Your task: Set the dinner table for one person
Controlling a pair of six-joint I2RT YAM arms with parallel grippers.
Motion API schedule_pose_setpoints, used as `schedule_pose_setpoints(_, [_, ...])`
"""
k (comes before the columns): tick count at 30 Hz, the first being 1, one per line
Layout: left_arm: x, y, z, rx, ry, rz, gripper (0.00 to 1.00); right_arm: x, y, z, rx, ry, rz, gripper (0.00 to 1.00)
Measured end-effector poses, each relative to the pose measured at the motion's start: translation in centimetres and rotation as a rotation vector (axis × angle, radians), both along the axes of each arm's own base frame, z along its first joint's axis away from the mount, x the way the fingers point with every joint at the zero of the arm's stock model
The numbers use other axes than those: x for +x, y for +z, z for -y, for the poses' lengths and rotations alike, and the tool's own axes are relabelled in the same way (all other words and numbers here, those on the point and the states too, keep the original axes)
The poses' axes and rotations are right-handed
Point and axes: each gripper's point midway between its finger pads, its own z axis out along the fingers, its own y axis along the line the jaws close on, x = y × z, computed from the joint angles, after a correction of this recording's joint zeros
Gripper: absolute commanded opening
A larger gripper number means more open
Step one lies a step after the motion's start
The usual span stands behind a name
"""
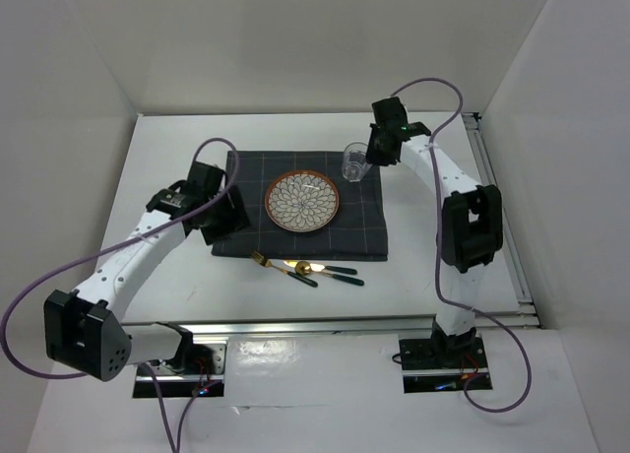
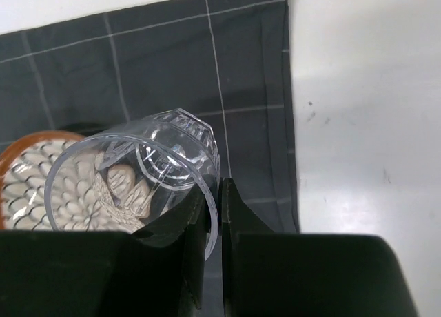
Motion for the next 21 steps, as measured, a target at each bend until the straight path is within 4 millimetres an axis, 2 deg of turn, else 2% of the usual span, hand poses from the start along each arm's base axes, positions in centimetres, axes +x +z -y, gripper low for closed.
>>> schedule_pose_setpoints(2, [-1.1, -1.4, 1.4, -0.025, -0.027, -0.039, 0.78, 1.1, -1.9, -0.1, 0.0, -0.001, -0.032, 0.0])
schedule_pose_setpoints(6, [-2.5, -2.9, 3.3, -0.054, -0.06, -0.087, 0.82, 1.9, -5.2, 0.0, -0.004, -0.002, -0.094, 0.0])
schedule_pose_setpoints(7, [-2.6, -3.1, 3.7, -0.058, -0.062, -0.093, 0.89, 2.1, -5.8, 0.1, -0.005, -0.003, -0.104, 0.0])
schedule_pose_setpoints(8, [-2.7, -3.1, 4.2, -0.061, -0.071, -0.094, 0.91, 2.3, -6.3, 0.3, -0.004, -0.006, -0.113, 0.0])
schedule_pose_setpoints(11, [-3.1, -3.4, 5.8, -0.075, -0.086, -0.102, 0.91, 3.6, -6.7, 0.9, 0.005, -0.022, -0.112, 0.0])
schedule_pose_setpoints(15, [-4.0, -4.1, 7.7, -0.075, -0.104, -0.132, 0.89, 5.8, -6.3, 1.5, 0.015, -0.04, -0.078, 0.0])
schedule_pose_setpoints(18, [-4.7, -5.3, 8.7, -0.06, -0.102, -0.175, 0.88, 6.6, -6.3, 1.7, 0.018, -0.045, -0.068, 0.24])
schedule_pose_setpoints(19, [-4.9, -5.8, 9.0, -0.055, -0.099, -0.192, 0.88, 6.6, -6.5, 1.7, 0.018, -0.043, -0.072, 0.47])
schedule_pose_setpoints(21, [-5.3, -6.8, 9.4, -0.044, -0.09, -0.23, 0.86, 6.6, -6.8, 1.4, 0.027, -0.033, -0.079, 0.51])
